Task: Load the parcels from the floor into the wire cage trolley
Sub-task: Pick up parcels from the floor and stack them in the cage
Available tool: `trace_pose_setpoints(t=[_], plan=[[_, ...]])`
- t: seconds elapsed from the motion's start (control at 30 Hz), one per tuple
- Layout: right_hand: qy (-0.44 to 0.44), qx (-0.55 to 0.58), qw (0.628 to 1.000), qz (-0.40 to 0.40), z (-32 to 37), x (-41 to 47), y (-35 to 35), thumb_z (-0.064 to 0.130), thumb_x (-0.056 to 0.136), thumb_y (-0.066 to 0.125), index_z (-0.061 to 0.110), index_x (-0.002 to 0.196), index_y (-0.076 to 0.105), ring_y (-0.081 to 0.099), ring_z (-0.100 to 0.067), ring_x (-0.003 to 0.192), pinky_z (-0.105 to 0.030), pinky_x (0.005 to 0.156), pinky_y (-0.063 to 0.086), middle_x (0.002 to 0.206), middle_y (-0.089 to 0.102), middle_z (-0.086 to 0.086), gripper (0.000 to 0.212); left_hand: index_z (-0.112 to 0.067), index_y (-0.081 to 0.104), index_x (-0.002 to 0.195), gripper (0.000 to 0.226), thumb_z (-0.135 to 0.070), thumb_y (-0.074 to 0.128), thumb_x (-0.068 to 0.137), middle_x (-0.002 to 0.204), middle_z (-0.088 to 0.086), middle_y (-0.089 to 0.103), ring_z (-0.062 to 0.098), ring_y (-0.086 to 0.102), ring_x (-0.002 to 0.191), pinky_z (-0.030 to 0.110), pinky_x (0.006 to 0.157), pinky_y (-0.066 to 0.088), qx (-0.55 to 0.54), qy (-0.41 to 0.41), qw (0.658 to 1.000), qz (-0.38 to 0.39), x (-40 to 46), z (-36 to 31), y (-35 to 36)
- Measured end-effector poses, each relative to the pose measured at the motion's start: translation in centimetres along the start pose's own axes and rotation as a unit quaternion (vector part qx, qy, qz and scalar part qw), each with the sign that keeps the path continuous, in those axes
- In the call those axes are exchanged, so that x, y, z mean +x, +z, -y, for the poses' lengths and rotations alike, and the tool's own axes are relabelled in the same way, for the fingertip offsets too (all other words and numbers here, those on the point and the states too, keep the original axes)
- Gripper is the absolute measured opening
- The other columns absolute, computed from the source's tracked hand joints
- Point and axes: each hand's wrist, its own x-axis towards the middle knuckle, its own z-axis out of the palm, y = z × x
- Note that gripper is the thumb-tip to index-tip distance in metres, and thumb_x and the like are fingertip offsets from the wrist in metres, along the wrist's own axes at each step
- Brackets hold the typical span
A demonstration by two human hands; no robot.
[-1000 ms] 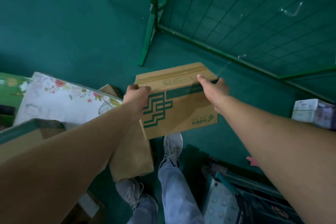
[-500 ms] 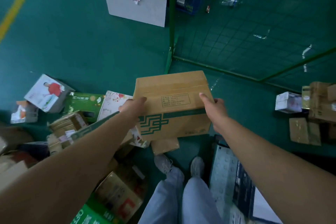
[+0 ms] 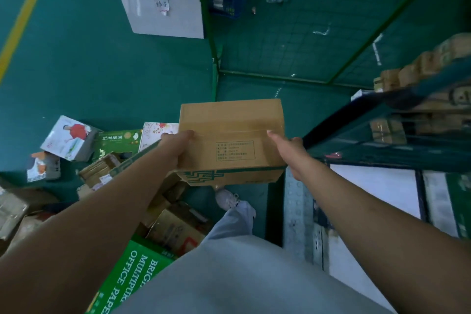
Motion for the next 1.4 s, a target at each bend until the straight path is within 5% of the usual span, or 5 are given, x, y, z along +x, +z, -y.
trace_pose_setpoints(t=[0.33,0.63,0.97,1.1,1.4], plan=[[-0.022,0.118,0.993,0.011,-17.1,-11.3,-11.5,0.065,0.080,0.074,0.020,0.152,0.028,0.060,-0.025,0.120,-0.045,0.101,0.053,0.140,0.057,-0.005,0.096,-0.008,0.049,0.135,0.055,-0.043,0.066,0.096,0.112,0.013,0.069,0.028,0.068,0.084,0.034,0.058,0.048,0.129,0.106,0.982,0.092,-14.8,7.9,9.1],[0.037,0.332,0.925,-0.181,-33.3,-21.3,-22.2,0.053,0.078,0.079,0.012,0.135,0.038,0.065,-0.025,0.104,-0.048,0.098,0.054,0.118,0.063,-0.007,0.082,-0.013,0.031,0.135,0.078,-0.045,0.075,0.079,0.115,0.011,0.060,0.031,0.065,0.101,0.051,0.092,0.057,0.255,0.255,0.917,0.174,-28.4,12.9,23.0],[0.070,0.451,0.818,-0.351,-43.2,-29.8,-27.7,0.037,0.097,0.067,0.015,0.140,0.049,0.056,-0.031,0.121,-0.040,0.097,0.044,0.125,0.058,-0.004,0.051,-0.011,0.038,0.146,0.066,-0.035,0.069,0.093,0.127,0.006,0.057,0.031,0.060,0.111,0.042,0.095,0.051,0.456,0.406,0.735,0.295,-39.6,16.1,38.9],[0.087,0.498,0.762,-0.405,-46.2,-32.2,-27.9,0.028,0.094,0.073,0.023,0.103,0.054,0.063,-0.023,0.099,-0.042,0.095,0.053,0.123,0.065,-0.006,0.022,-0.012,0.041,0.140,0.054,-0.022,0.068,0.093,0.127,0.007,0.059,0.028,0.058,0.105,0.037,0.091,0.049,0.491,0.442,0.662,0.354,-43.0,18.2,43.2],[0.160,0.596,0.634,-0.467,-50.3,-36.7,-24.8,0.028,0.092,0.074,0.012,0.148,0.039,0.058,-0.029,0.118,-0.046,0.099,0.049,0.138,0.057,-0.008,0.068,-0.023,0.046,0.145,0.064,-0.029,0.072,0.086,0.130,0.001,0.062,0.023,0.063,0.103,0.031,0.083,0.049,0.548,0.464,0.514,0.469,-48.4,23.6,49.2]])
